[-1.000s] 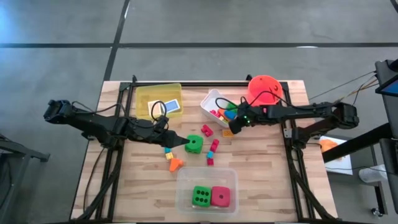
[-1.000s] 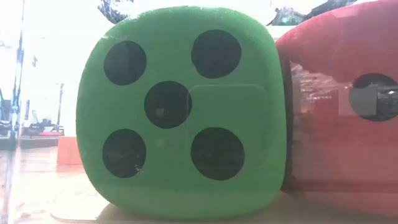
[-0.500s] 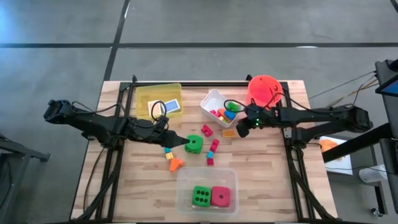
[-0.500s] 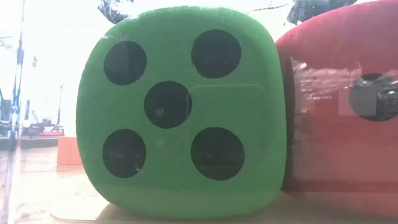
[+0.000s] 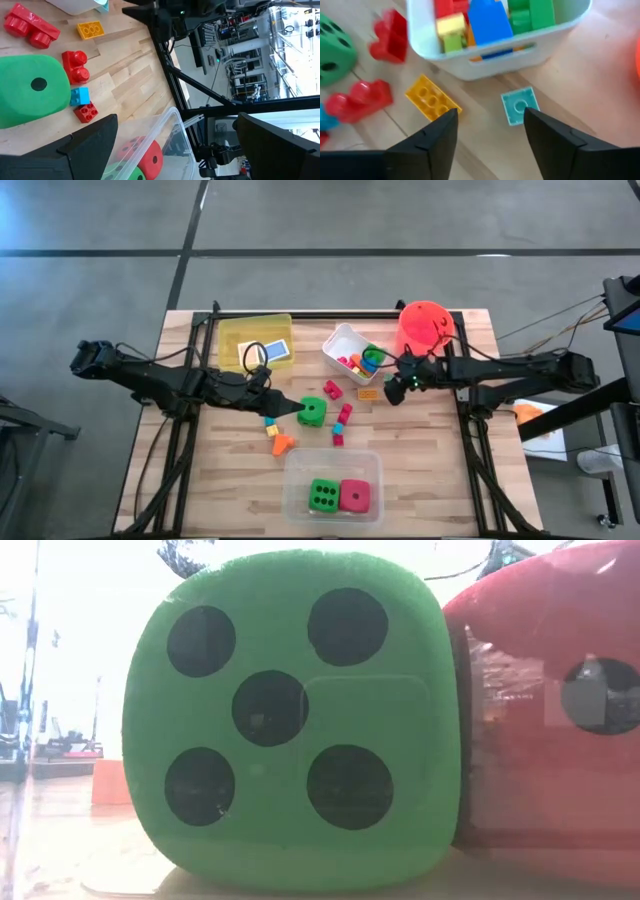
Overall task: Pick & Place Toys
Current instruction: Put the light blue game piece into the white bin
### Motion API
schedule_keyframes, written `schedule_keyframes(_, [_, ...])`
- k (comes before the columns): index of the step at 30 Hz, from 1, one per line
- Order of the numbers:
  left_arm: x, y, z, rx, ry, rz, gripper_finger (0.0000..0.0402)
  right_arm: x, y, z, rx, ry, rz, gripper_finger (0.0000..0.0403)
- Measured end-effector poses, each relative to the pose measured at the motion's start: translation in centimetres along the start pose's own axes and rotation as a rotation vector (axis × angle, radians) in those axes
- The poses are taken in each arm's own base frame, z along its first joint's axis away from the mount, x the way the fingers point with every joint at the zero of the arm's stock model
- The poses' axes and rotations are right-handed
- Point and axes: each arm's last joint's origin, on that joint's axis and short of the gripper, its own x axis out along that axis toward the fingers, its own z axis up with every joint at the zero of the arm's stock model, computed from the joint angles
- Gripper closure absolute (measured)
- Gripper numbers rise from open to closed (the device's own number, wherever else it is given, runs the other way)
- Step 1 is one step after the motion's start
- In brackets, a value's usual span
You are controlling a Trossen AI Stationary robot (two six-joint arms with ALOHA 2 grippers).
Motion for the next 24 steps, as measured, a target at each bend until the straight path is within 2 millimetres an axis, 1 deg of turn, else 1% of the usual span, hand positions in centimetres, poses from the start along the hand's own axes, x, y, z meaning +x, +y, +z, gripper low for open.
schedule_keyframes(6, [0.0,0.0,0.0,0.0,0.0,0.0,0.0009,1.8,0.0,-0.7,-0.049,0.03,-0.051,0.0147])
schedule_keyframes(11, [0.0,0.0,0.0,-0.003,0.0,0.0,0.0009,2.8,0.2,-0.6,-0.08,0.002,-0.088,0.0145])
schedule_keyframes(14, [0.0,0.0,0.0,-0.003,0.005,-0.001,0.0009,3.3,0.0,-0.9,-0.105,0.02,-0.118,0.0158])
schedule_keyframes(24, [0.0,0.0,0.0,-0.022,0.007,-0.002,0.0009,5.2,-0.3,-1.5,-0.266,0.07,-0.153,0.0222])
